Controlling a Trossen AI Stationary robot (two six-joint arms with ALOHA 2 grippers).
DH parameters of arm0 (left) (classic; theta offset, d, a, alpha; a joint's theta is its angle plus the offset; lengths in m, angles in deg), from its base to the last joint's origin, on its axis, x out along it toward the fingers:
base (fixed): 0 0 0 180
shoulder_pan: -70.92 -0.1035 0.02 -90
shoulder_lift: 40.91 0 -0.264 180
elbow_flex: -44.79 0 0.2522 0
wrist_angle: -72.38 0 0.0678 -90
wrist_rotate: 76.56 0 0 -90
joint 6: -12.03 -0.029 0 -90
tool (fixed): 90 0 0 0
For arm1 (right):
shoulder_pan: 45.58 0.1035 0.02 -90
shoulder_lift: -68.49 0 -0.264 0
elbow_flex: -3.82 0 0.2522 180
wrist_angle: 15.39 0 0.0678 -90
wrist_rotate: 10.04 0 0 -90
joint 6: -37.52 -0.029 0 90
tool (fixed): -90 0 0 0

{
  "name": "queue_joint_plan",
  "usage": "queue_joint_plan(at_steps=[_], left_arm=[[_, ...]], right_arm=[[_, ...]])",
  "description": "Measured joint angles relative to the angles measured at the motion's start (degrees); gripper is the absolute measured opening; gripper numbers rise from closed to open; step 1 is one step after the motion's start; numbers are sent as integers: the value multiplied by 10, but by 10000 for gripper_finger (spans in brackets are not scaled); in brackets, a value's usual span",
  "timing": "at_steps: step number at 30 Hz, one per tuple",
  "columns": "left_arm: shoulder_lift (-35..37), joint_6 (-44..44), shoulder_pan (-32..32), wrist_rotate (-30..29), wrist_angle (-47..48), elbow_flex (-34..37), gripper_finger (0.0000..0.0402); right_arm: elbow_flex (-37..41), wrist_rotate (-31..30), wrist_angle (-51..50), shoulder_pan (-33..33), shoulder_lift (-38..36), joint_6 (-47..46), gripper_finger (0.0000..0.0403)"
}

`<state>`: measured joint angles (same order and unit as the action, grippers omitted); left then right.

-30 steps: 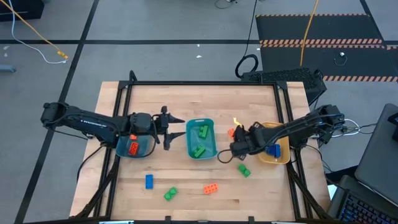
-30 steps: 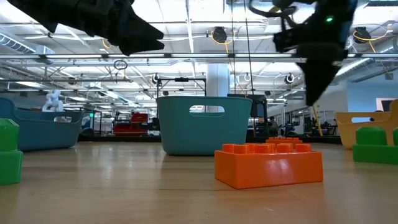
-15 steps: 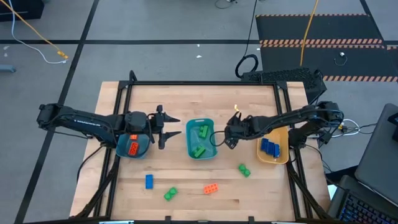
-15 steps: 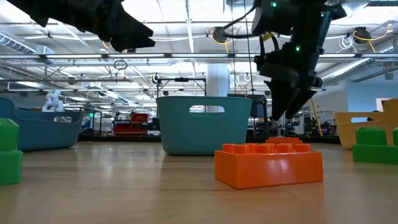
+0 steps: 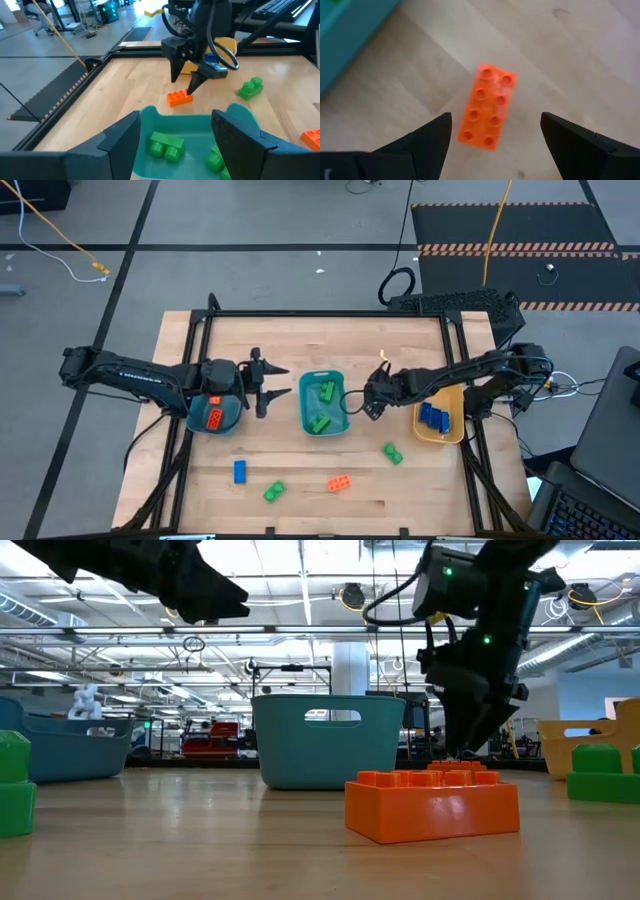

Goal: Sort & place blocks by color
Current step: Put the orange game piece into the dark blue bin

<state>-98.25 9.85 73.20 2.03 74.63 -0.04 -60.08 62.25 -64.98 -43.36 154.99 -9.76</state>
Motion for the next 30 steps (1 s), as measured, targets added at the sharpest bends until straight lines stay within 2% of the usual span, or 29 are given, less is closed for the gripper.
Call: queue_joint_plan(at_steps=[8, 15, 21, 24, 27, 30], left_arm=[[0, 30, 0, -39, -40, 0, 244], [0, 30, 0, -41, -29, 0, 244], [0, 48, 0, -41, 5, 0, 244], [0, 49, 0, -41, 3, 0, 244], [0, 47, -4, -43, -38, 0, 244], [0, 46, -5, -45, -91, 0, 244]], right_arm=[[72, -1, 135, 0, 0, 0, 297], [89, -3, 136, 0, 0, 24, 286], [88, -2, 135, 0, 0, 37, 224], [88, -2, 135, 0, 0, 63, 177], [88, -7, 139, 0, 0, 96, 126], [88, -31, 142, 0, -11, 136, 127]])
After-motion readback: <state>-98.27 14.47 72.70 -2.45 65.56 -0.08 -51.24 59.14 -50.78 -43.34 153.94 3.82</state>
